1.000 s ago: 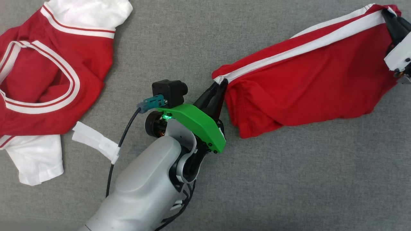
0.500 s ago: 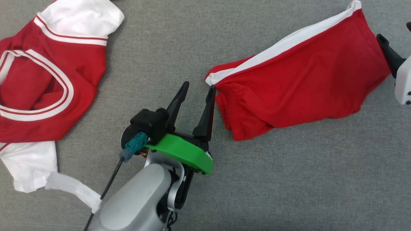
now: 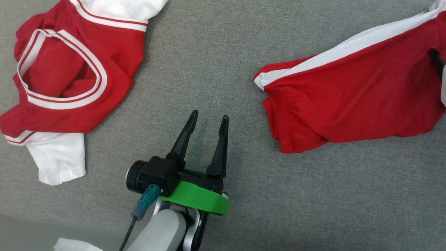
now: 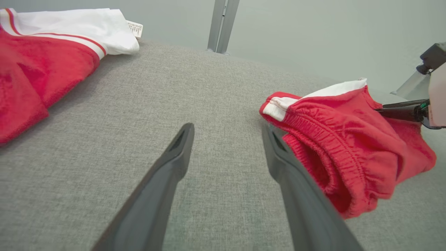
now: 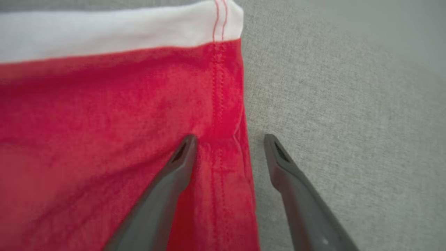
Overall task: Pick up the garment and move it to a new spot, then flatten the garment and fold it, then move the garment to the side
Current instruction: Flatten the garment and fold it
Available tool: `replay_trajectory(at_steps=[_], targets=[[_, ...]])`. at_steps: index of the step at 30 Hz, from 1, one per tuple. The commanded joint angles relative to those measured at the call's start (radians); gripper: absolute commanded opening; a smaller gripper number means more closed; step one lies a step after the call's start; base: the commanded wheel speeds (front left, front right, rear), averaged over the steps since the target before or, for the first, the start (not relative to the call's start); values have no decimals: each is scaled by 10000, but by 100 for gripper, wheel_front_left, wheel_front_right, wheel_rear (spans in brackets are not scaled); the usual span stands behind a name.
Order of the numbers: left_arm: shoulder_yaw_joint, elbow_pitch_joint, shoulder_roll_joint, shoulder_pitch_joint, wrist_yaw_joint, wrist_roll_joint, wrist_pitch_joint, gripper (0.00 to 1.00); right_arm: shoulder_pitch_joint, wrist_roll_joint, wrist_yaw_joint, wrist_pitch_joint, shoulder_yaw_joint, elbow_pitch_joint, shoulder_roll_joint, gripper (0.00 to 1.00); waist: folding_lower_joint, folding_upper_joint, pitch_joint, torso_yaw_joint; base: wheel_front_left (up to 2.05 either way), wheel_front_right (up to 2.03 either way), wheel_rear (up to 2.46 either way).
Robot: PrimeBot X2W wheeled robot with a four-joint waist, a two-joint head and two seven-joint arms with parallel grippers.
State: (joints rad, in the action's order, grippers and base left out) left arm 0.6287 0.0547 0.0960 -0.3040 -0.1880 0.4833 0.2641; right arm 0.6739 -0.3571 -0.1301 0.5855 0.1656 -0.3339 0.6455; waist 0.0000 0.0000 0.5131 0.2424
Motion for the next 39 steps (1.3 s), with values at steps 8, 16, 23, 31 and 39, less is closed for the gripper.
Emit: replay_trajectory(at_steps=[8,16,23,31,39], targets=[[-1292,379,-382,1244,1051,-985,1,100,-841,-2288,-31,317,-538,-738,-1155,0,0,0,-909,-539,0,0,0],[-2063,760,-424,2297,1876,-1550,1,100,-1700,-3329,2,-356,-2537,-1161,-813,0,0,0,-2106,-1091,0,0,0],[-2498,641,-451,2951,2070,-1372,2,100,-2388,-3133,-6,-568,-4398,-1306,-585,0,0,0,-2673,-1031,0,0,0],[-1977,662,-452,3328,1953,-968,2,100,-2327,-3026,-6,118,-3147,1006,-1973,0,0,0,-2824,-1194,0,0,0],[-1824,1072,-449,2885,1897,-973,2,100,-1746,-2146,-8,-175,-1262,877,-3967,0,0,0,-2826,-1141,0,0,0]])
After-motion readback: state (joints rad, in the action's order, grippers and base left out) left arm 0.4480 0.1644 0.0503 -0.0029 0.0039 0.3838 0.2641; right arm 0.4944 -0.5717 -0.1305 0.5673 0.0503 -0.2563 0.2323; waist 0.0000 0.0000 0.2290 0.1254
